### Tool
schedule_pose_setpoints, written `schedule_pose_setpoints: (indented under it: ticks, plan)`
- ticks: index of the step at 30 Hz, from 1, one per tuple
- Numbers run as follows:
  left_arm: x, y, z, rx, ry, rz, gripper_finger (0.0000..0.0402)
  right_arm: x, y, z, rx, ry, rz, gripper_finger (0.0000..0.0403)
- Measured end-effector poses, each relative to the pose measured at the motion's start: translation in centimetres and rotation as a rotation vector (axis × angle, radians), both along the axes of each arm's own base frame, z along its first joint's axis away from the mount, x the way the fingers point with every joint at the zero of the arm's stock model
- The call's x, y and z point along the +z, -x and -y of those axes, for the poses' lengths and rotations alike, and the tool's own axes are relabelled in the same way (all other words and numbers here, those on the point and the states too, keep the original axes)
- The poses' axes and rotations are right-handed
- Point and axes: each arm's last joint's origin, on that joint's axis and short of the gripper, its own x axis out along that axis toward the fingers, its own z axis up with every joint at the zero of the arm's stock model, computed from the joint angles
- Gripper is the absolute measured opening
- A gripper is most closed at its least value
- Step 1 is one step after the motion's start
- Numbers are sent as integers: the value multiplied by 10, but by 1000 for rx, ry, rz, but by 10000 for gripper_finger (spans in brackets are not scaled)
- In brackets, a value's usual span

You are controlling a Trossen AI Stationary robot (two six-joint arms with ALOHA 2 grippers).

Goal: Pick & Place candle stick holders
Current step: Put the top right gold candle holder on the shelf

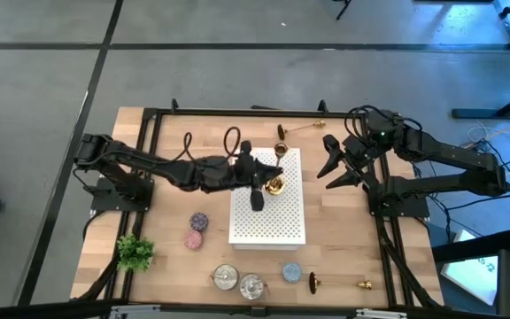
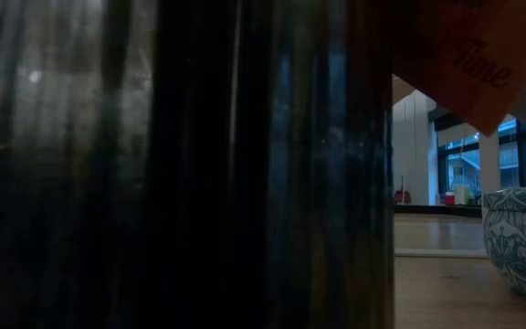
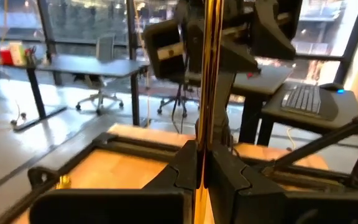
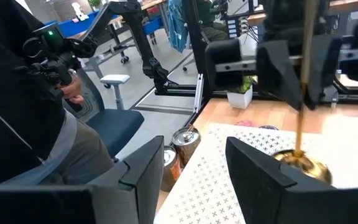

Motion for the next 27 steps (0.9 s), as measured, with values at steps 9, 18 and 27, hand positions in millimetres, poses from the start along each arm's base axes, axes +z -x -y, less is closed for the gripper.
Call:
schedule_pose_setpoints:
  ticks: [9, 18, 27]
  plan:
    - [-2, 5, 21, 96, 20, -12, 12, 0, 0, 0, 1, 4, 3, 177]
    - [-5, 8, 38, 171, -9, -26, 12, 0, 0, 0, 2, 6, 4, 177]
    - [-27, -7, 47, 170, 17, -17, 12, 0, 0, 0, 1, 7, 8, 177]
